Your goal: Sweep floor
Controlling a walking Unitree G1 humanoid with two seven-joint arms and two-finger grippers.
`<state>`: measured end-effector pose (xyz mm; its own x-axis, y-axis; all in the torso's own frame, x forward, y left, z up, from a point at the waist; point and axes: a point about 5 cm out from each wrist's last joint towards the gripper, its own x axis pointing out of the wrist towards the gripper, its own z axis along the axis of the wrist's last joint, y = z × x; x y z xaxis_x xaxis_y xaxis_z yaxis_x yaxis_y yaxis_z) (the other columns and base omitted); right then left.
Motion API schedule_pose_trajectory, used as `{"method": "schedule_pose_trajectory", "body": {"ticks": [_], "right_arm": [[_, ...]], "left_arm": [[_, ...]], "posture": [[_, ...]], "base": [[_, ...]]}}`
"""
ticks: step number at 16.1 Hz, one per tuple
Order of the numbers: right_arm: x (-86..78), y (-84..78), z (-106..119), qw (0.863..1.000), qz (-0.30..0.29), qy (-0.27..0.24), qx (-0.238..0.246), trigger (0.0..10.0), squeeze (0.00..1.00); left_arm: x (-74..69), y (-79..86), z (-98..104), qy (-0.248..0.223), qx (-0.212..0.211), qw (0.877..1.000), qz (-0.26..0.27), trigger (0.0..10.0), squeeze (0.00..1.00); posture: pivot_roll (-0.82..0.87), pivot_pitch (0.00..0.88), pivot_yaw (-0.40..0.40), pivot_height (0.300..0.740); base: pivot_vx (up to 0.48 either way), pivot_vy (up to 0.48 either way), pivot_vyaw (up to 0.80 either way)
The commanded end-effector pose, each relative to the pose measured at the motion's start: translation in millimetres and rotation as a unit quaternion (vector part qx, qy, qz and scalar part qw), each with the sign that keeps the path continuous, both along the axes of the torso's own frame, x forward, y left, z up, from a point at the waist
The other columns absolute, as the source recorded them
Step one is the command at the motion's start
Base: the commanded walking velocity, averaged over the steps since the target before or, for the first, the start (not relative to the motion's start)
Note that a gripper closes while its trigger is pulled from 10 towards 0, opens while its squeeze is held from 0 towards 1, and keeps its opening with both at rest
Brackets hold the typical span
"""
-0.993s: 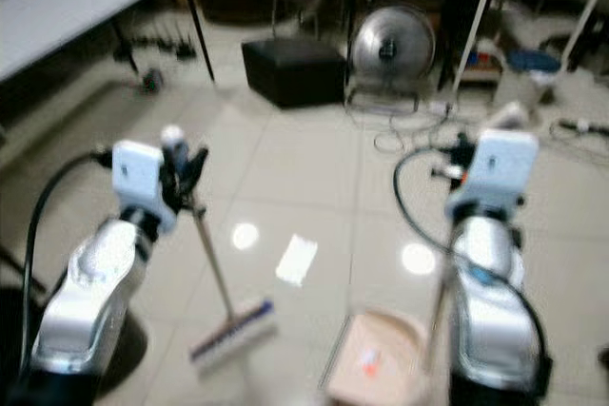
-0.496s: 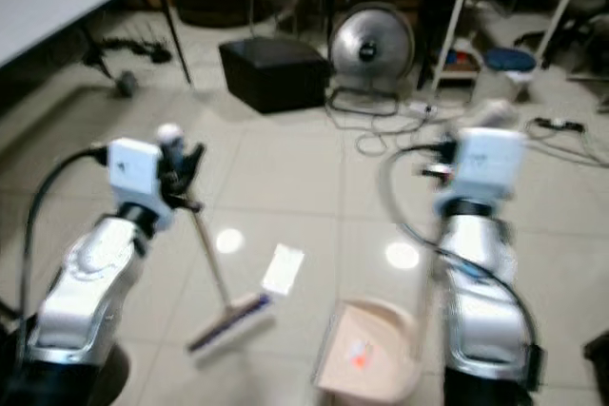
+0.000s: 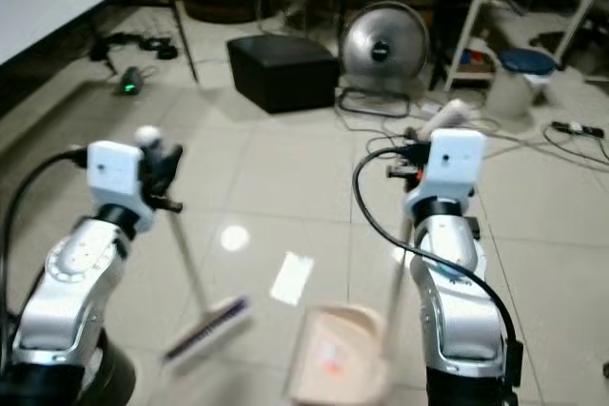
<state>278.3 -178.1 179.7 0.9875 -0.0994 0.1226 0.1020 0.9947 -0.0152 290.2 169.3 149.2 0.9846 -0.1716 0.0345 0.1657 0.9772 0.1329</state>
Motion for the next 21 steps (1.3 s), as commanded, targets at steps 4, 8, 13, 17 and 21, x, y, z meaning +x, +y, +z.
{"method": "schedule_pose_trajectory", "body": {"ticks": [4, 8, 13, 17, 21], "right_arm": [[-0.5, -11.0, 7.6, 0.999, -0.028, -0.02, 0.001, 10.0, 0.0], [-1.9, -14.8, 6.5, 0.999, -0.04, -0.02, 0.013, 10.0, 0.0], [-0.7, -15.4, 7.4, 0.999, -0.035, -0.022, 0.009, 10.0, 0.0], [-0.6, -14.4, 6.2, 0.999, -0.031, -0.02, -0.003, 10.0, 0.0], [-1.0, -15.1, 5.4, 0.999, -0.037, -0.018, 0.006, 10.0, 0.0]], "left_arm": [[2.7, -8.9, 11.8, -0.027, 0.0, 0.999, -0.02, 10.0, 0.0], [1.3, -7.9, 11.0, -0.026, 0.003, 0.999, -0.021, 10.0, 0.0], [2.0, -7.0, 11.2, -0.026, 0.002, 0.999, -0.019, 10.0, 0.0], [1.3, -7.0, 10.2, -0.025, 0.003, 1.0, -0.019, 10.0, 0.0], [3.0, -7.3, 10.7, -0.025, 0.002, 0.999, -0.02, 10.0, 0.0]], "posture": [[-0.03, 0.0, 0.063, 0.74], [-0.03, 0.0, 0.068, 0.74], [-0.03, 0.0, 0.065, 0.74], [-0.03, 0.0, 0.065, 0.74], [-0.04, 0.0, 0.068, 0.74]], "base": [[0.35, 0.0, 0.0], [0.351, 0.0, 0.0], [0.35, 0.0, 0.0], [0.351, 0.0, 0.0], [0.352, 0.0, 0.0]]}}
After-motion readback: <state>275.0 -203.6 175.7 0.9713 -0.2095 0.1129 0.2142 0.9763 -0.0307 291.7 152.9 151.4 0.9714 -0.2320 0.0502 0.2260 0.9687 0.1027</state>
